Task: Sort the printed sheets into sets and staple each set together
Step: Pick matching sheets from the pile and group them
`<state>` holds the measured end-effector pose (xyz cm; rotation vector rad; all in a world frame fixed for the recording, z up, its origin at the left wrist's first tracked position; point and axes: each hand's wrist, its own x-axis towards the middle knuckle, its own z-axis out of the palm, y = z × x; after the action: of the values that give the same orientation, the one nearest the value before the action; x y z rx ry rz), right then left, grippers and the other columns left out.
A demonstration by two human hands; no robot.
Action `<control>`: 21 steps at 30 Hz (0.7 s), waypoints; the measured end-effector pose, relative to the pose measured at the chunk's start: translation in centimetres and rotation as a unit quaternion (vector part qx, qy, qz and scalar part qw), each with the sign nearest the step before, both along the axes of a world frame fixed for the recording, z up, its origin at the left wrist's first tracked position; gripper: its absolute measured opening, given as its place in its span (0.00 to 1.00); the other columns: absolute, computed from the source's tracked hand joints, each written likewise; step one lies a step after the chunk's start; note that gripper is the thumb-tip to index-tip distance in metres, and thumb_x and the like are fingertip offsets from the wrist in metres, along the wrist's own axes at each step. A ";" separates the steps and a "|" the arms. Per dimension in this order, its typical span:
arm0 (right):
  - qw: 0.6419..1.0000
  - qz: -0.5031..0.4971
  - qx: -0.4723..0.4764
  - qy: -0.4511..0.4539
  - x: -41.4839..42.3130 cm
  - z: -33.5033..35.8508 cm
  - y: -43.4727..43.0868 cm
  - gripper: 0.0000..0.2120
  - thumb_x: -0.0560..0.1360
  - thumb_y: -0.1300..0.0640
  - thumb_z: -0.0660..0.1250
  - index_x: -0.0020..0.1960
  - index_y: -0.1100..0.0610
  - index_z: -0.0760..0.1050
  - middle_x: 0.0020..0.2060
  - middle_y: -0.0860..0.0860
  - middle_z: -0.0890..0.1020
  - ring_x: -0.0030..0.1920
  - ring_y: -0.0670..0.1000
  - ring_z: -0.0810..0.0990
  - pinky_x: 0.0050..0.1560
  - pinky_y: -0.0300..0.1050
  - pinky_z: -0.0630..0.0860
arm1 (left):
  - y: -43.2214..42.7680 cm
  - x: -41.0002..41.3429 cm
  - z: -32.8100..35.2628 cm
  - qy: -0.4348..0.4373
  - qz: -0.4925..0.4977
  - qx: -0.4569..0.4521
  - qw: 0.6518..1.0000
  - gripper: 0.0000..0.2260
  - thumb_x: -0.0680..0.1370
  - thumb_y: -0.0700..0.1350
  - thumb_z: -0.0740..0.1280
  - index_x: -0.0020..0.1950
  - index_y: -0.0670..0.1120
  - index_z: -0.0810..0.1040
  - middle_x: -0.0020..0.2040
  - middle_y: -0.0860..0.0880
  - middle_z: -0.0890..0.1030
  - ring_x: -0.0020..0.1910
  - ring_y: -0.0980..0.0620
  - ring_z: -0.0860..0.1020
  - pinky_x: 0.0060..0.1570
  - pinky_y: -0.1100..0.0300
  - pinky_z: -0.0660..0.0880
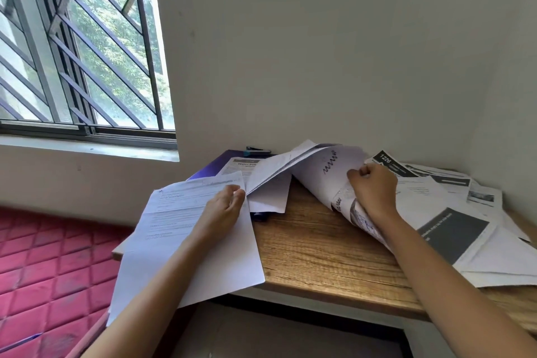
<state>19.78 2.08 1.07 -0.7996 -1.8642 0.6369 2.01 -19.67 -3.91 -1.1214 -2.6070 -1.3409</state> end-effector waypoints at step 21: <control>0.903 0.165 0.386 -0.095 0.3 -0.8 -5.3 0.10 0.75 0.58 0.58 0.46 0.62 0.76 0.36 0.54 0.78 0.27 0.50 0.75 0.26 0.37 0.72 | 4.2 -1.2 8.4 -0.518 -0.094 0.307 0.793 0.46 0.74 0.71 0.59 0.74 0.33 0.58 0.69 0.34 0.69 0.62 0.34 0.75 0.48 0.44 0.79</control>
<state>20.11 -3.21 0.29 -0.0199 -2.2084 -0.0258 0.84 -15.44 4.49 -0.5788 -2.0564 -3.2368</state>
